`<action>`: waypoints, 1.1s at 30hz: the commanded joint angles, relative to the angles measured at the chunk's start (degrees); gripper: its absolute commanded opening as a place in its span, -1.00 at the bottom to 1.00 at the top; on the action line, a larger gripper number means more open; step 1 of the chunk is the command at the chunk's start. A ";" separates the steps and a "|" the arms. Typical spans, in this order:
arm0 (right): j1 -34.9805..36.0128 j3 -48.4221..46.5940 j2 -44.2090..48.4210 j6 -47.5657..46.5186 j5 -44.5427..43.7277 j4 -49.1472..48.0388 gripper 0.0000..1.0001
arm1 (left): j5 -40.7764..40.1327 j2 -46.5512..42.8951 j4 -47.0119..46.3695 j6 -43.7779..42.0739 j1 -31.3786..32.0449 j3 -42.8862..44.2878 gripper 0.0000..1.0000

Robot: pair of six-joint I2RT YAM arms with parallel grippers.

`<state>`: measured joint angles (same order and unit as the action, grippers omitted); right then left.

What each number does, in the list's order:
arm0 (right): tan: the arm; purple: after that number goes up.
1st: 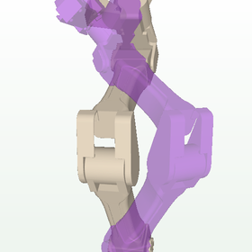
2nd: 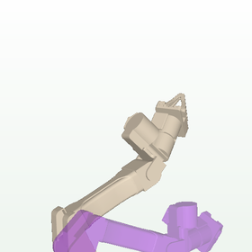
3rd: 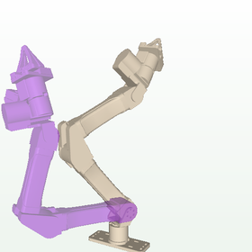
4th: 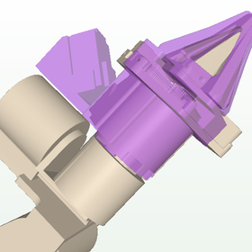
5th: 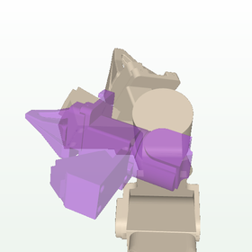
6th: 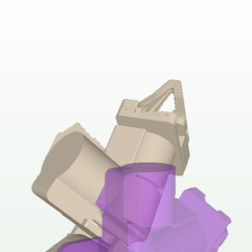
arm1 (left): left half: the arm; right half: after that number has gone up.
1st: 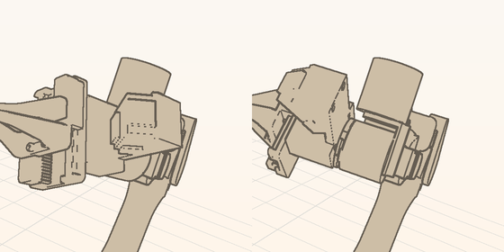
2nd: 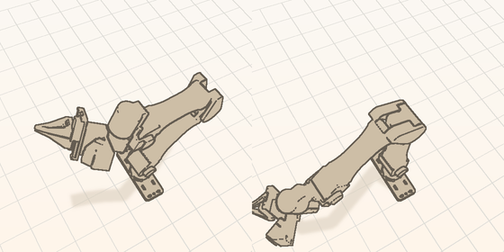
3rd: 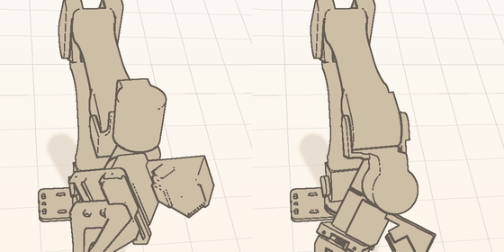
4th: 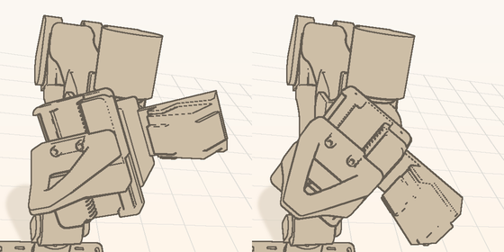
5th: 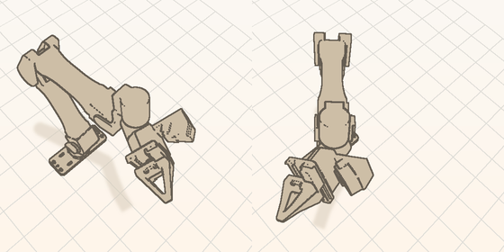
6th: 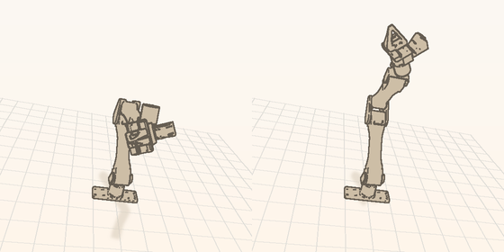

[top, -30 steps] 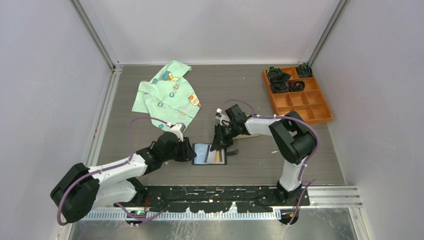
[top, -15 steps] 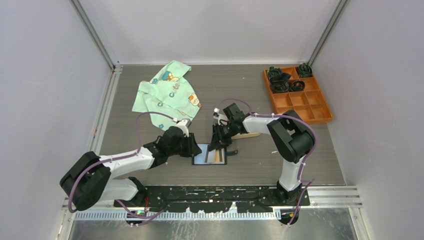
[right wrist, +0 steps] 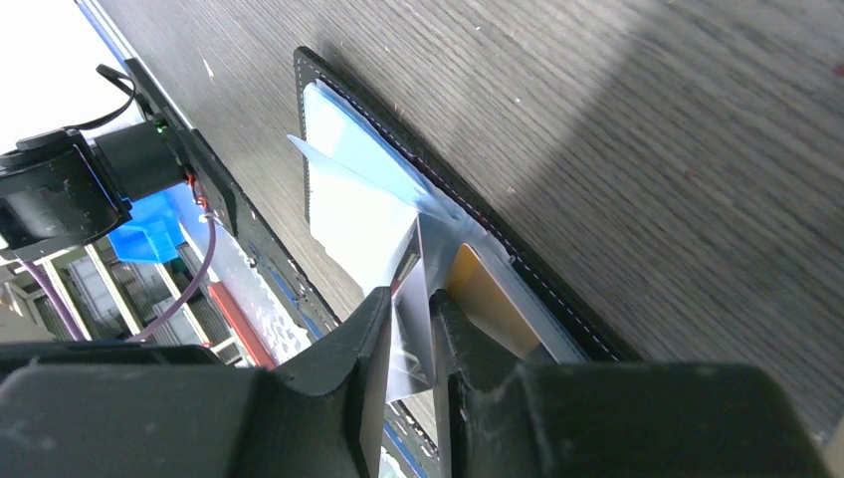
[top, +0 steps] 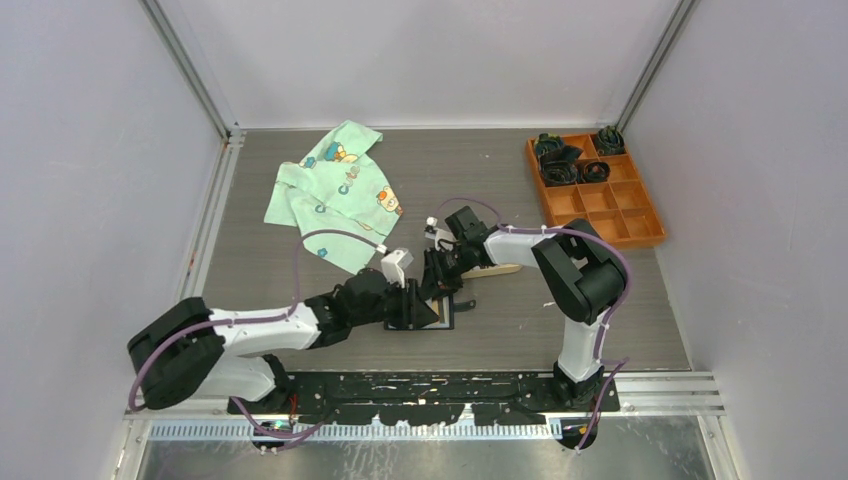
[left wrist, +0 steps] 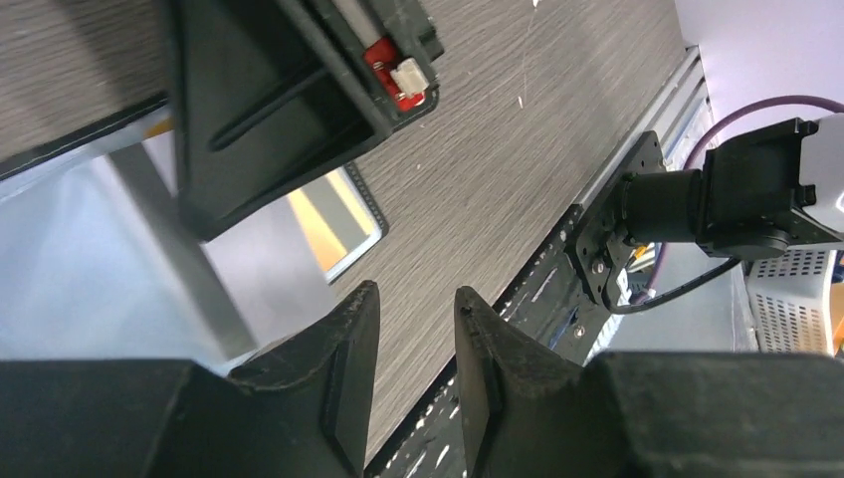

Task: Put the credit cards into the card holder
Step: Insert the credit card into the card holder.

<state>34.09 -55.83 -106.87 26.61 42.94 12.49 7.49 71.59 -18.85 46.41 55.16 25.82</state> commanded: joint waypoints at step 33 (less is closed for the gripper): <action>0.39 -3.15 -0.18 -5.40 -2.63 4.96 -0.24 | -13.65 18.31 -1.08 -3.80 2.82 11.21 -0.27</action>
<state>34.00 -57.87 -107.15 24.10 42.44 13.87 -1.56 89.60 -19.73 43.27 58.43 35.35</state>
